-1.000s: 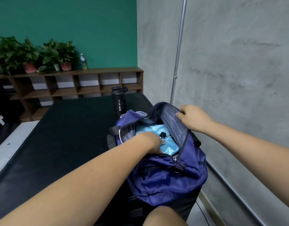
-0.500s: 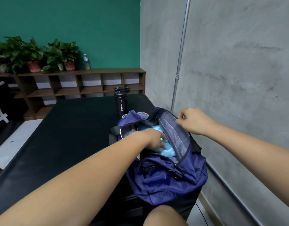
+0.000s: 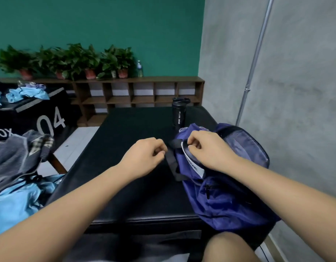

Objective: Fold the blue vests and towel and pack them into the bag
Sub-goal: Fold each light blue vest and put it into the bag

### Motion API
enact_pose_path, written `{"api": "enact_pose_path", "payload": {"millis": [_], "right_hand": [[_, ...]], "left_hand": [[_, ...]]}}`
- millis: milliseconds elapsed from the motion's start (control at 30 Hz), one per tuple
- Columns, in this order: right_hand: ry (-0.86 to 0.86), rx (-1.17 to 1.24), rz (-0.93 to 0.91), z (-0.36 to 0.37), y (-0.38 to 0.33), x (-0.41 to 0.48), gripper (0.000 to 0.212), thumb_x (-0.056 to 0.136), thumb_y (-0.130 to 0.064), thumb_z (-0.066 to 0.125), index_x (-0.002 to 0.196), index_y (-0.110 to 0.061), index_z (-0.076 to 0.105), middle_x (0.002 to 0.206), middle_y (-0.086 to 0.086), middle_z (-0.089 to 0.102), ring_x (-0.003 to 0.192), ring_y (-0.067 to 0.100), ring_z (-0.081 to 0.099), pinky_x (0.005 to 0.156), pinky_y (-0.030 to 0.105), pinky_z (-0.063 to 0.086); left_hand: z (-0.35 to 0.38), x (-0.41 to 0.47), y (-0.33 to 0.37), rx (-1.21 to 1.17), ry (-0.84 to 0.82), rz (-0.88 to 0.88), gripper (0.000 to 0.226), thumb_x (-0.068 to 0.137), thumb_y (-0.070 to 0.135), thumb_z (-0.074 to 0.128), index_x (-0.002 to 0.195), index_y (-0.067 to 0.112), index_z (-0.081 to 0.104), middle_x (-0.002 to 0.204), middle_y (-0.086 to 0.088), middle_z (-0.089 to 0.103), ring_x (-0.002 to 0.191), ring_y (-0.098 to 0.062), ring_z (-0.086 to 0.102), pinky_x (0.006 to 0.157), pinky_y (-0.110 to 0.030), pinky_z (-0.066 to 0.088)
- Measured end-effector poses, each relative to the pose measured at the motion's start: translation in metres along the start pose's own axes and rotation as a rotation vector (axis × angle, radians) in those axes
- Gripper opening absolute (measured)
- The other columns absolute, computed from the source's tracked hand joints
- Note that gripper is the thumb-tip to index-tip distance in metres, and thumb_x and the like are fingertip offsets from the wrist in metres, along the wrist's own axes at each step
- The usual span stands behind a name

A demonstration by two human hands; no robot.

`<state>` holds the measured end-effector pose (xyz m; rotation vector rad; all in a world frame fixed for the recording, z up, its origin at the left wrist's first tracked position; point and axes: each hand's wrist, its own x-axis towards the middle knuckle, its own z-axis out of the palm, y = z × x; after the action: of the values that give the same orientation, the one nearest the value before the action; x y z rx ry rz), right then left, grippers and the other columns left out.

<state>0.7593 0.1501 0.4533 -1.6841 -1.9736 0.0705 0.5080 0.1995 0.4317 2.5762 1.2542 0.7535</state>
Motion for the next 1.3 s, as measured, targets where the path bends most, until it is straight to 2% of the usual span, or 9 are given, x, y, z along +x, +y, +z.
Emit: {"api": "enact_pose_path", "payload": {"millis": [133,233,467,567,700,833,1000,1167,1300], "right_hand": [[-0.09,0.065,-0.077,0.057,-0.046,0.0,0.004,0.09,-0.026,0.062,0.092,-0.029,0.063,0.084,-0.014,0.066,0.084,0.008,0.064,0.082,0.041,0.056],[-0.148,0.052,-0.168,0.1,-0.081,-0.001,0.004,0.094,-0.026,0.061,0.096,-0.028,0.063,0.092,-0.012,0.063,0.094,0.014,0.059,0.088,0.041,0.052],[-0.267,0.152,-0.225,0.18,-0.149,-0.004,0.005,0.099,-0.029,0.058,0.101,-0.032,0.061,0.097,-0.016,0.059,0.098,0.009,0.056,0.089,0.039,0.053],[-0.304,0.158,-0.231,0.205,-0.157,-0.007,0.009,0.1,-0.031,0.058,0.108,-0.032,0.061,0.104,-0.016,0.057,0.104,0.01,0.054,0.092,0.039,0.053],[-0.349,0.114,-0.263,0.223,-0.163,-0.007,0.018,0.101,-0.033,0.057,0.118,-0.032,0.062,0.114,-0.015,0.056,0.113,0.013,0.051,0.094,0.039,0.052],[-0.356,0.101,-0.255,0.231,-0.168,-0.002,0.02,0.1,-0.035,0.059,0.119,-0.033,0.063,0.114,-0.015,0.054,0.111,0.015,0.048,0.094,0.04,0.051],[-0.373,0.089,-0.228,0.235,-0.17,0.002,0.018,0.099,-0.037,0.06,0.116,-0.035,0.063,0.112,-0.015,0.051,0.11,0.015,0.047,0.095,0.04,0.05],[-0.378,0.11,-0.206,0.235,-0.171,0.004,0.015,0.099,-0.036,0.062,0.114,-0.034,0.063,0.11,-0.014,0.052,0.109,0.015,0.048,0.094,0.037,0.048],[-0.375,0.103,-0.2,0.236,-0.172,0.005,0.014,0.099,-0.036,0.062,0.113,-0.034,0.062,0.109,-0.014,0.052,0.108,0.014,0.048,0.093,0.036,0.047]], "left_hand": [[-0.02,-0.053,-0.057,-0.01,0.01,-0.183,0.011,0.096,0.025,0.066,0.1,0.034,0.071,0.086,0.016,0.068,0.082,0.0,0.062,0.071,-0.019,0.045],[-0.032,-0.09,-0.098,-0.004,0.026,-0.299,0.009,0.095,0.023,0.068,0.095,0.031,0.072,0.081,0.015,0.071,0.077,0.0,0.063,0.067,-0.017,0.043],[-0.058,-0.169,-0.182,0.065,0.035,-0.518,0.014,0.091,0.018,0.072,0.085,0.031,0.069,0.073,0.011,0.071,0.07,-0.002,0.065,0.067,-0.026,0.046],[-0.065,-0.2,-0.215,0.1,0.038,-0.623,0.02,0.086,0.015,0.073,0.081,0.033,0.066,0.072,0.011,0.071,0.068,0.002,0.062,0.064,-0.022,0.043],[-0.075,-0.231,-0.25,0.141,0.081,-0.745,0.016,0.083,0.018,0.077,0.086,0.031,0.068,0.073,0.008,0.071,0.071,-0.013,0.064,0.063,-0.029,0.042],[-0.08,-0.252,-0.277,0.19,0.074,-0.808,0.021,0.084,0.031,0.083,0.094,0.027,0.066,0.071,0.01,0.068,0.074,-0.021,0.064,0.064,-0.032,0.042],[-0.07,-0.278,-0.295,0.164,0.061,-0.885,0.05,0.08,0.053,0.088,0.095,0.022,0.052,0.079,0.003,0.067,0.073,-0.021,0.063,0.065,-0.038,0.047],[-0.063,-0.29,-0.297,0.186,0.098,-0.892,0.031,0.089,0.038,0.083,0.078,0.025,0.057,0.067,0.005,0.066,0.066,-0.015,0.062,0.057,-0.032,0.041],[-0.082,-0.287,-0.286,0.192,0.149,-0.867,0.028,0.096,0.04,0.076,0.074,0.026,0.066,0.063,0.007,0.069,0.063,-0.01,0.065,0.057,-0.029,0.045]]}}
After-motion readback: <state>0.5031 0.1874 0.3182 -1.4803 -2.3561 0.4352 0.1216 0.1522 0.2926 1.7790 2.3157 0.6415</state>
